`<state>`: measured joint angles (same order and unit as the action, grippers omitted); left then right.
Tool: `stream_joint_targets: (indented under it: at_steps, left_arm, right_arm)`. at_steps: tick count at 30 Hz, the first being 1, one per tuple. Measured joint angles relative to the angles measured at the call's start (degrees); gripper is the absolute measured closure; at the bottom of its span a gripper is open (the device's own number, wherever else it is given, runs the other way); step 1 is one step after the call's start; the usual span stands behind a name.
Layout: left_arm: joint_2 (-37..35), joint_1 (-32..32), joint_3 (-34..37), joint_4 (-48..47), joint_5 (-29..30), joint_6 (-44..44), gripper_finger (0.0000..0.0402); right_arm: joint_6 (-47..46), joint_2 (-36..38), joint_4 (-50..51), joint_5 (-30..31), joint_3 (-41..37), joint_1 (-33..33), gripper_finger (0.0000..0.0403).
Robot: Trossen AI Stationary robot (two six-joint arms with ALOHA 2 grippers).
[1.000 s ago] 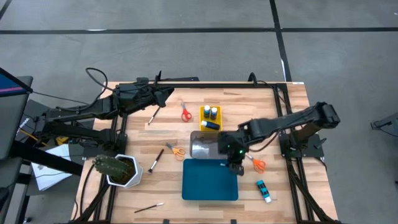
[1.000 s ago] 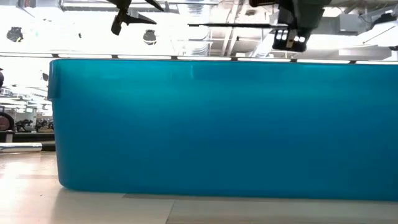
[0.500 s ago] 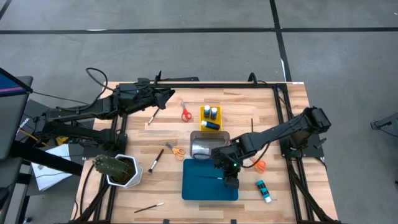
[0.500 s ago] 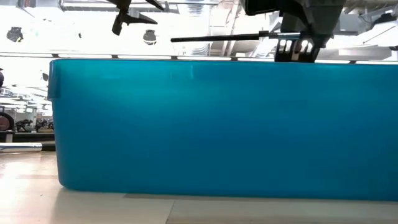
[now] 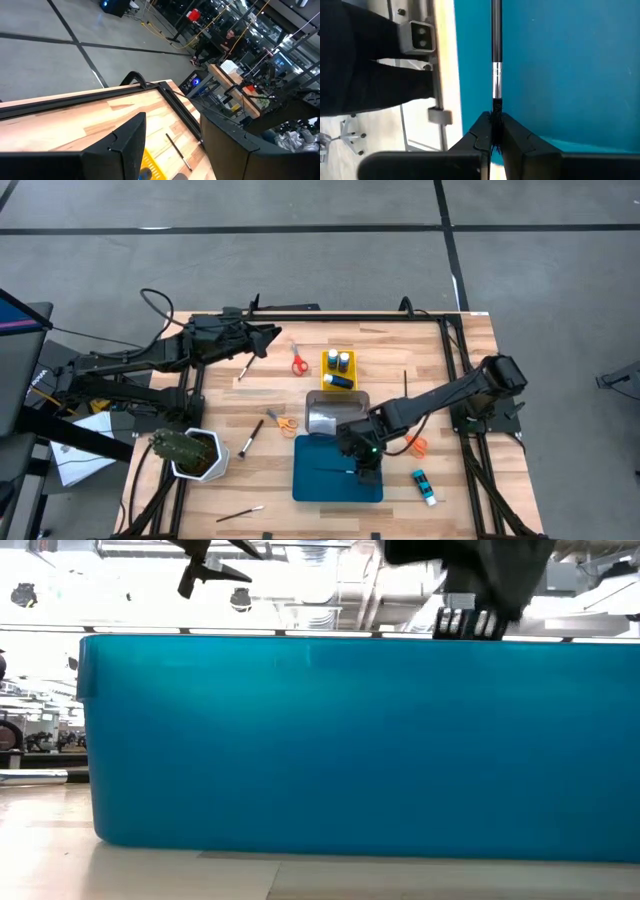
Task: Pick & Place Paint Supplies
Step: Put the makeup brush into the black bin
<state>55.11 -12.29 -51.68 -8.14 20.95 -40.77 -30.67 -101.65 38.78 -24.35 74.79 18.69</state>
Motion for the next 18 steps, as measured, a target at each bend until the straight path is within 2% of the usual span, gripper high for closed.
stream_joint_targets:
  at_steps: [5,18]
  left_arm:
    - [0.0,0.0,0.0,0.0,0.0,0.0,0.0221]
    - [0.0,0.0,0.0,-0.5,0.0,0.0,0.0221]
  right_arm:
    - [0.0,-2.7,-3.0,-3.5,-0.1,0.3,0.039]
    - [-1.3,-2.6,-4.2,-5.8,-0.1,0.9,0.039]
